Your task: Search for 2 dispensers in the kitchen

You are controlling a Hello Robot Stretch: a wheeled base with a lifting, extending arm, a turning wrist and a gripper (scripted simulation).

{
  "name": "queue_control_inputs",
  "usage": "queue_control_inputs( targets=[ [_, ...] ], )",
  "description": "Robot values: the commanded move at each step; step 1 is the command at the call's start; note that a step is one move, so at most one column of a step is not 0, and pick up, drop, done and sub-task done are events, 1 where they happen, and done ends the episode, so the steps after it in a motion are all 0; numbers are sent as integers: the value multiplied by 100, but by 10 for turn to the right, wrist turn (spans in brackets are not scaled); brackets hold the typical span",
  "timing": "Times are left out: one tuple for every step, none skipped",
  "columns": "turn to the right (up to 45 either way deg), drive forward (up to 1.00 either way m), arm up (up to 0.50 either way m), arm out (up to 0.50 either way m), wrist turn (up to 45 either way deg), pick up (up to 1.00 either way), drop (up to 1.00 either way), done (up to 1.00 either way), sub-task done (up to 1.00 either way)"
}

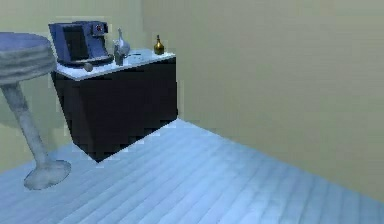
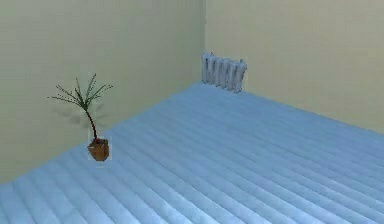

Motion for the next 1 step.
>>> queue_control_inputs(
  targets=[
    [-210,0,0,0,0,0,0,0,0]
  ],
)
